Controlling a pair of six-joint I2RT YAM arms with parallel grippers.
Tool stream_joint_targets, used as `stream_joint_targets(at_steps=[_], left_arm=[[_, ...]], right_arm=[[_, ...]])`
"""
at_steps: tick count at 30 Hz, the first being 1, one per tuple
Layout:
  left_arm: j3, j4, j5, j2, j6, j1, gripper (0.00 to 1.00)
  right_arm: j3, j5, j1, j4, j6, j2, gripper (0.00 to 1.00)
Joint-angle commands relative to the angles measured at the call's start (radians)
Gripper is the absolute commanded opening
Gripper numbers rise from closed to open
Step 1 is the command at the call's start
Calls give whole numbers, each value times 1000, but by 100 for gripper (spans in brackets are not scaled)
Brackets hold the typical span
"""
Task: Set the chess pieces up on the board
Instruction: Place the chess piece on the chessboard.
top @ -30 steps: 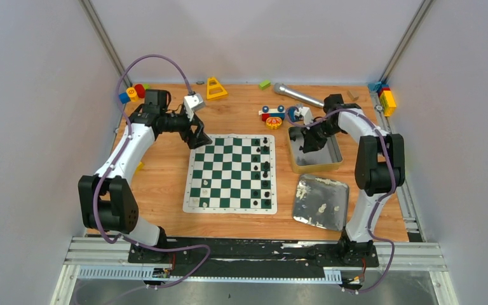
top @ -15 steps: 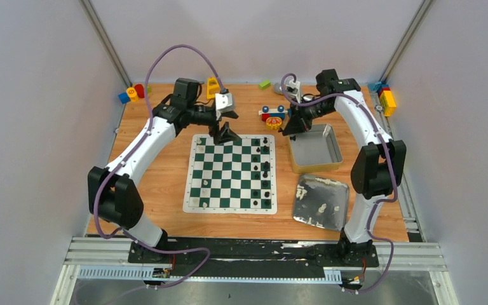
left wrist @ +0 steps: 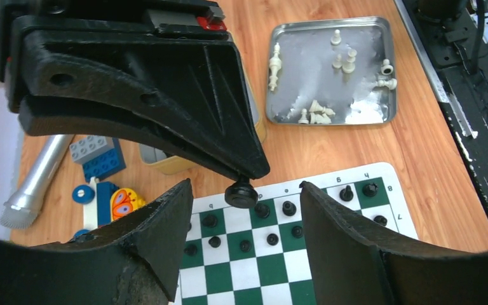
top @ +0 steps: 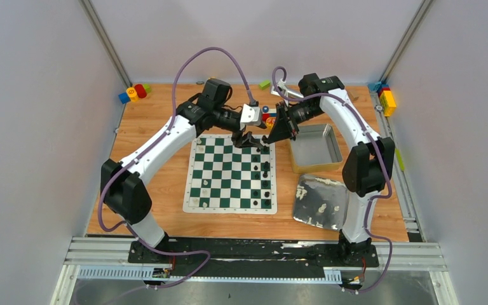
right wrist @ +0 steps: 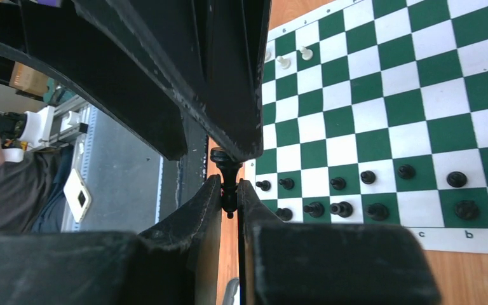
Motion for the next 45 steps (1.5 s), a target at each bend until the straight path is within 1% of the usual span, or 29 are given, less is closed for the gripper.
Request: stream_joint_targets(at_steps=[1,10,12,18,25,29,30,31,32,34,35,36,37,40,41,42,43,44,45], left_arm=[[36,-38,15,4,55,-13,69],[43,-33,-12,22,67,-27,61],[44,-25,-11,25,62,-27,57],[45,5,-8,30,27,-31,51],[47,20,-4,30,7,-33,48],[48,20,-1,31,4,-34,44],[49,20,0,31,4,-35,41],[47,18,6,31,-1,-35,31],[44,17,6,31,-4,-35,27],[35,19,4,25,-16,-36,12],[25,27,-3,18,-34,-34,8],[20,36,-10,14,-48,-35,2],[7,56,-36,5,-83,-35,0],[-19,112,-104,-13,-168,-26,0],[-39,163,-133,-23,-238,-22,0],[-51,191,-144,-29,-276,-10,0],[-77,260,-163,-39,-365,-2,0],[-89,290,-169,-43,-413,12,0],[-115,354,-178,-51,-496,20,0]], right_arm=[[31,-91,7,-36,-37,2,1],[25,-97,9,-43,-39,2,1],[22,-95,8,-43,-39,2,1],[24,-96,8,-43,-39,8,1],[30,-92,9,-43,-34,17,1],[31,-89,10,-43,-30,20,1],[32,-89,8,-43,-28,23,1],[39,-88,9,-42,-17,26,1],[44,-86,9,-42,-11,27,1],[56,-77,9,-33,12,29,2],[63,-71,9,-25,32,30,3],[69,-66,8,-15,52,32,6],[77,-61,5,-7,70,31,8],[86,-55,-10,42,149,13,21],[83,-54,-21,77,189,1,27],[76,-51,-29,122,231,-13,32],[63,-48,-40,165,273,-28,37],[50,-46,-48,211,318,-45,41],[36,-36,-53,271,357,-61,46]])
